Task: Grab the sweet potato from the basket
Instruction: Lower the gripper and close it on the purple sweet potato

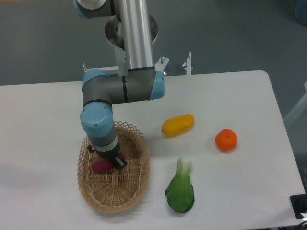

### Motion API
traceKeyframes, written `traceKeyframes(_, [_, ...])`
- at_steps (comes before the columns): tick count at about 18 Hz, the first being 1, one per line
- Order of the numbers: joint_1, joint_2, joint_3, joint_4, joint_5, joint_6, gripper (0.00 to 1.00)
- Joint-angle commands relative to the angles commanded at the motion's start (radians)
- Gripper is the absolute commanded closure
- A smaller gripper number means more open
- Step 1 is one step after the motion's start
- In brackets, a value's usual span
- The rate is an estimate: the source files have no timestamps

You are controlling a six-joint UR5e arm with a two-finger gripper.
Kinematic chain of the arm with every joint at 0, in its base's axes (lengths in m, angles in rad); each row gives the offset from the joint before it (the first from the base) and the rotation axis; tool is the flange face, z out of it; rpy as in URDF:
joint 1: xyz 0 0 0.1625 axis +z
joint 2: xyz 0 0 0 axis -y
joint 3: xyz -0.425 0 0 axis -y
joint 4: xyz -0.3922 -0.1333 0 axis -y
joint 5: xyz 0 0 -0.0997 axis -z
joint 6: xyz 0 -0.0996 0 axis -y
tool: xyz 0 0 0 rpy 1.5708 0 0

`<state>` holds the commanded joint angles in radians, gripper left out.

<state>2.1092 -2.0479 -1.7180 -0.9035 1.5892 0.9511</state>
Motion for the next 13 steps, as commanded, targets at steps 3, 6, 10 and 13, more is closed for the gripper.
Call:
traceKeyframes(3, [0.000, 0.009, 0.003, 0.000, -0.002, 0.002, 0.75])
traceKeyframes(6, [0.003, 0.020, 0.020, -0.005, -0.003, 0.003, 0.75])
traceKeyframes(10, [0.037, 0.043, 0.093, -0.023, -0.005, 0.003, 0.74])
traceKeyframes(13, [0.089, 0.057, 0.133, -0.025, -0.009, 0.003, 0.74])
